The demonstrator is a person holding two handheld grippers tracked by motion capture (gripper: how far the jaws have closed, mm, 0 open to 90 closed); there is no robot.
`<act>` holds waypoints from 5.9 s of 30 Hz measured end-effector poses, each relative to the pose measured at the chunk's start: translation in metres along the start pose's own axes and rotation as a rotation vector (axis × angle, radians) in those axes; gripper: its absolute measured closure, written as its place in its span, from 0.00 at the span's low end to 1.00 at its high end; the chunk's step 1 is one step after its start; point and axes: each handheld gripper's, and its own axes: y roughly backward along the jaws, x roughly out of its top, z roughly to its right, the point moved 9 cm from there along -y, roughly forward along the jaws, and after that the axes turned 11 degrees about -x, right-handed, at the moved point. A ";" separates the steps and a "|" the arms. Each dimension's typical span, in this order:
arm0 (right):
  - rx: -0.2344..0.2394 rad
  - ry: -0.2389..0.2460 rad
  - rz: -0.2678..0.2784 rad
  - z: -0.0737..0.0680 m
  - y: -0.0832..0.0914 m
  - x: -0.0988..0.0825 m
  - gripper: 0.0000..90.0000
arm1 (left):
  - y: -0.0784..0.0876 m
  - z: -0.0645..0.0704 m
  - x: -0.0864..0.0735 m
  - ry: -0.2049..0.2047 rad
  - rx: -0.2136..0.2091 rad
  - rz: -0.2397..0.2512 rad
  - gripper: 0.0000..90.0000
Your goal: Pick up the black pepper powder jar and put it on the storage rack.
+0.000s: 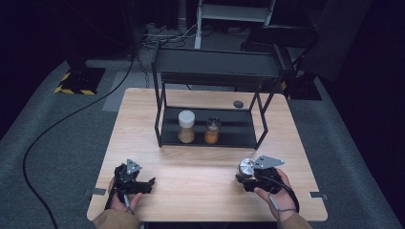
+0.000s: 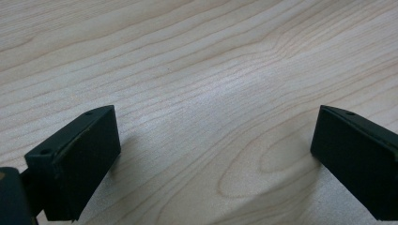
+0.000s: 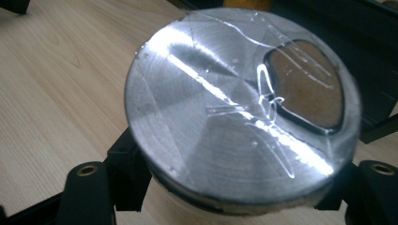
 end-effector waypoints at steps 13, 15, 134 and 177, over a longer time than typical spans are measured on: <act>-0.006 -0.007 0.021 0.017 0.009 0.031 0.34 | 0.000 0.000 0.000 0.002 0.003 0.000 0.02; -0.009 -0.009 0.025 0.019 0.010 0.036 0.34 | 0.000 0.000 0.000 0.002 0.003 0.000 0.02; -0.104 -0.110 -0.003 0.081 -0.103 0.091 0.14 | 0.000 0.000 0.000 0.003 0.007 0.000 0.02; -0.040 -0.118 0.115 0.063 -0.002 0.029 0.06 | 0.000 0.000 0.000 0.005 0.009 0.000 0.02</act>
